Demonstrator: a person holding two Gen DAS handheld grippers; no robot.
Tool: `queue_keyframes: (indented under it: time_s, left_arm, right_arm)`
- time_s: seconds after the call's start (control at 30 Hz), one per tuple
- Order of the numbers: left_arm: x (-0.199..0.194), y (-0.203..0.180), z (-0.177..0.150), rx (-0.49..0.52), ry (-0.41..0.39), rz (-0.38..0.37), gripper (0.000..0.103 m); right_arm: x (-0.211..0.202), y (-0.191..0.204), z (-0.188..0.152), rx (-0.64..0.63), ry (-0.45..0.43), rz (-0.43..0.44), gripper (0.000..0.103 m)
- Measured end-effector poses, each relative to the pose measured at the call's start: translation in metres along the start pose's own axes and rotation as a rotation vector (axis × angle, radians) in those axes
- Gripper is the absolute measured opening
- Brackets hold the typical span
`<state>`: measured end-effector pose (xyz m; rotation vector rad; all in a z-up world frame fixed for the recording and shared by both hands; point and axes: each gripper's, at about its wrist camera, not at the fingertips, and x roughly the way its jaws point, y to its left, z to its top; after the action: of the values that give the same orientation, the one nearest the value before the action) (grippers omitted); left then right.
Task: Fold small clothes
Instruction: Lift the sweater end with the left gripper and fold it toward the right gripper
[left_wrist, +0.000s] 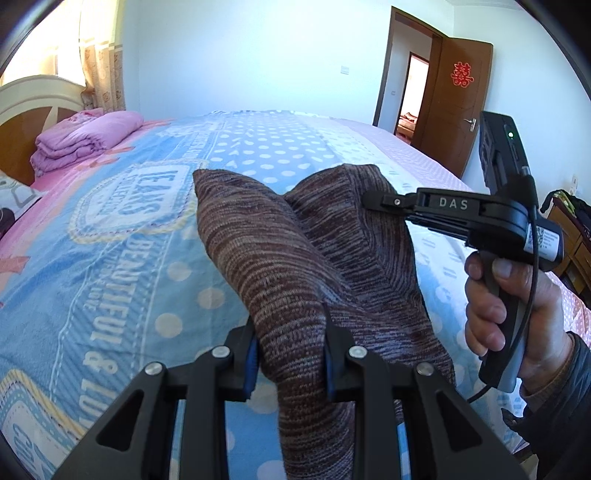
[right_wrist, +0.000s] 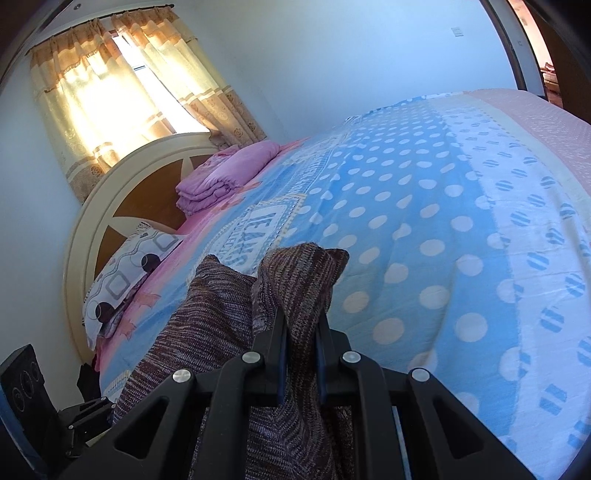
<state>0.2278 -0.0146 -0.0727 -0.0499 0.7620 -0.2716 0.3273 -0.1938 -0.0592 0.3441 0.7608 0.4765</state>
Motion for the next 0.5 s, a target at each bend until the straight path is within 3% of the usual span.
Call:
queue_keyframes:
  time_s: [0.5]
  left_arm:
    - [-0.016, 0.040, -0.017, -0.052, -0.011, 0.041, 0.028]
  right_arm:
    - [0.047, 0.043, -0.005, -0.054, 0.070, 0.049, 0.012]
